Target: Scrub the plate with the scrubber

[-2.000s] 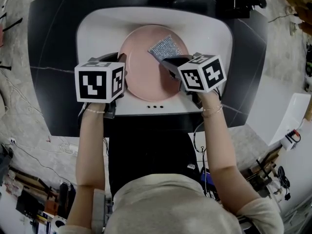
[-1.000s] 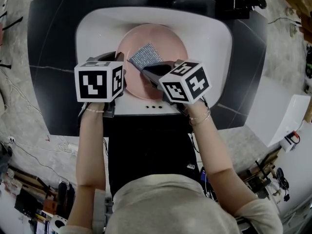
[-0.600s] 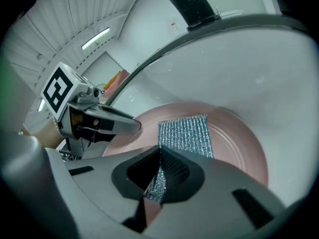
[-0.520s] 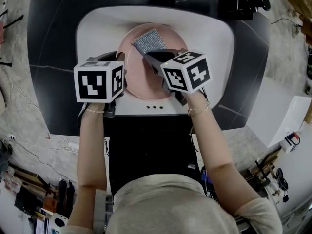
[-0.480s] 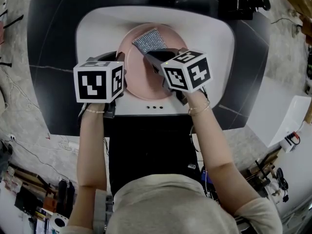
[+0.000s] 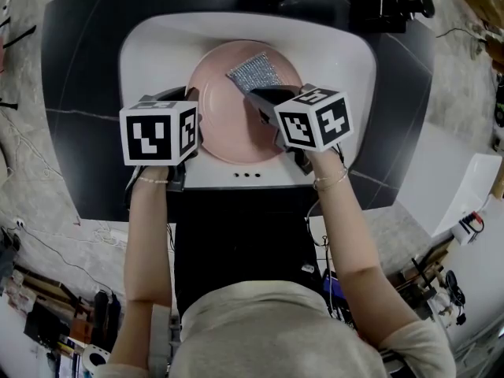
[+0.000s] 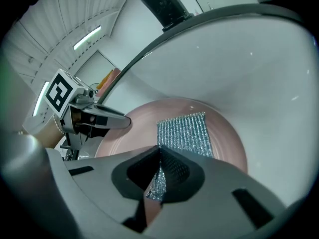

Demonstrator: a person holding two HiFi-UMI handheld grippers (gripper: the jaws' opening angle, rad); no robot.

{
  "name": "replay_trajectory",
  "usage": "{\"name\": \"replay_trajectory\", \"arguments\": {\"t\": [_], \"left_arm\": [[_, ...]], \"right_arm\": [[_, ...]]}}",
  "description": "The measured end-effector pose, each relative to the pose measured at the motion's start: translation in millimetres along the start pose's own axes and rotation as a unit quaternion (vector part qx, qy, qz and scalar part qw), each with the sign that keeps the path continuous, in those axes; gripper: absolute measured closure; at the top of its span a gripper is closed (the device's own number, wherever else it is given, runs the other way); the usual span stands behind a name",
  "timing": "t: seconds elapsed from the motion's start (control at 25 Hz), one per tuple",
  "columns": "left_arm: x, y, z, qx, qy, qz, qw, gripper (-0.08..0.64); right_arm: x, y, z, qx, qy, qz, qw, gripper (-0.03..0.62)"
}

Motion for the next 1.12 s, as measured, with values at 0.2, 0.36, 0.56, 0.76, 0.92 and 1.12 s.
{"name": "replay_trajectory", "arguments": {"t": [0.2,0.36,0.56,0.76,0.92,1.12], "left_arm": [[-0.2,-0.2,-3.1,0.002,0.005,0.000,1.0000,0.517],[-2.6,2.7,-5.5,0.009,0.012,-0.002,0.9999,0.517],[-3.9,4.3,-10.1,0.019,0.025,0.004,0.9995,0.517],[-5.8,3.3,-10.2,0.011,0.027,-0.002,0.9996,0.517],[-6.5,2.6,-6.7,0.020,0.026,-0.007,0.9994,0.515],[-8.2,4.2,2.5,0.053,0.020,-0.007,0.9984,0.515]], "right_arm": [[-8.8,-1.1,5.3,-0.010,0.004,-0.008,1.000,0.571],[-14.3,3.5,5.5,-0.011,0.017,-0.001,1.000,0.571],[-20.5,16.6,2.6,0.003,0.038,0.018,0.999,0.571],[-21.0,26.7,3.7,0.001,0.036,0.034,0.999,0.571],[-17.4,27.2,12.0,0.002,0.018,0.026,0.999,0.571],[-13.8,28.0,27.6,-0.005,-0.004,0.021,1.000,0.571]]}}
Point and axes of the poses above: the fingertips, and each gripper's own axes: z backward along the fingers, y to its left, x out of its top, the point moved 4 cm from there along z, backward along the fingers, and after that the axes turned 7 degrees about -z, right-handed, at the moved point
